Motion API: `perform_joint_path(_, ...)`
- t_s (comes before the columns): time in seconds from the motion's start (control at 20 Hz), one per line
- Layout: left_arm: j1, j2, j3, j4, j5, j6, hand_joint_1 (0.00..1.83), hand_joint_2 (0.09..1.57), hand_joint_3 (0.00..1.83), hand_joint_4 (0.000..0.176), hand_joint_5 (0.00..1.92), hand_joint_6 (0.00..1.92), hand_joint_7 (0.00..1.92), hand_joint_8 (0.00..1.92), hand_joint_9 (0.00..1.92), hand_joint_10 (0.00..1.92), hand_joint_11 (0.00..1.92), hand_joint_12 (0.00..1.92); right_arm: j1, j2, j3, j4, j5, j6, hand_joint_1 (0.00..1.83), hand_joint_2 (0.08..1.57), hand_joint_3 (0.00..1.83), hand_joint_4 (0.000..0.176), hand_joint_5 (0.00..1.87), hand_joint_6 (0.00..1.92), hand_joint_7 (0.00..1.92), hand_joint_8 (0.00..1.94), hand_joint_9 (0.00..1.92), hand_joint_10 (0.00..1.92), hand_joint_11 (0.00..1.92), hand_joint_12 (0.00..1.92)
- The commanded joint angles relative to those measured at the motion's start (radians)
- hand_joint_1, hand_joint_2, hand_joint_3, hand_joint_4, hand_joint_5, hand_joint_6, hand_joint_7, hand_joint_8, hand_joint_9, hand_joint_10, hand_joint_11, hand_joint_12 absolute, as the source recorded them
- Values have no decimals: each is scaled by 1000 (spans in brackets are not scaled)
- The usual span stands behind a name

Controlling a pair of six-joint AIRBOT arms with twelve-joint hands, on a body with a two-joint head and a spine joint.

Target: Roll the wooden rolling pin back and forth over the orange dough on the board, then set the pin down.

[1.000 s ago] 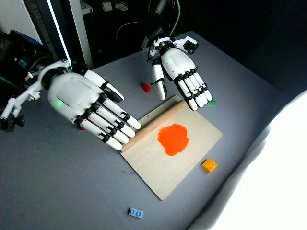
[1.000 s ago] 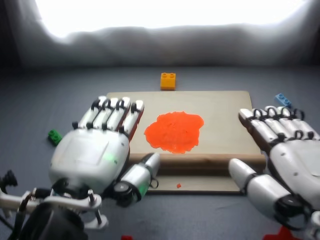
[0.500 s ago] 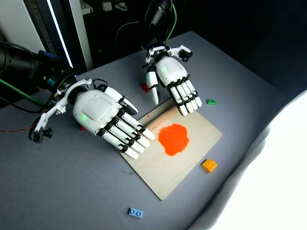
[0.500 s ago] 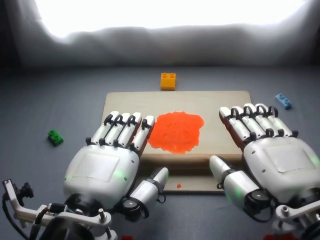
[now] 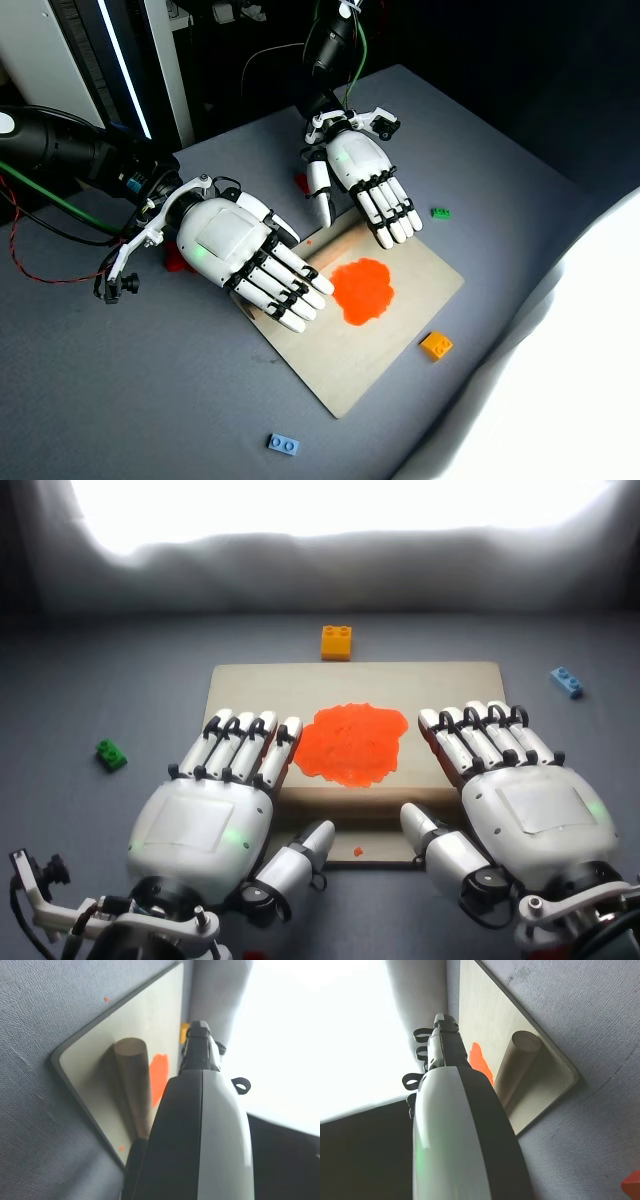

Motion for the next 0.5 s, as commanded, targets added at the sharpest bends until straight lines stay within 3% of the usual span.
perform_joint_path(0.0, 3, -5, 6, 63, -99, -8, 0, 1420, 24, 0, 0, 0, 0, 0, 0, 0, 0, 0, 5, -3, 5, -80, 83, -1, 0, 1565, 28, 0, 62, 9, 51, 4, 0, 0, 0, 0)
perform_joint_path(0.45, 6, -50, 50, 74, -102, -21, 0, 1458, 35, 0, 0, 0, 0, 0, 0, 0, 0, 0, -2, -36, 55, -80, 81, 5, 0, 1564, 23, 0, 105, 23, 103, 18, 35, 14, 8, 5)
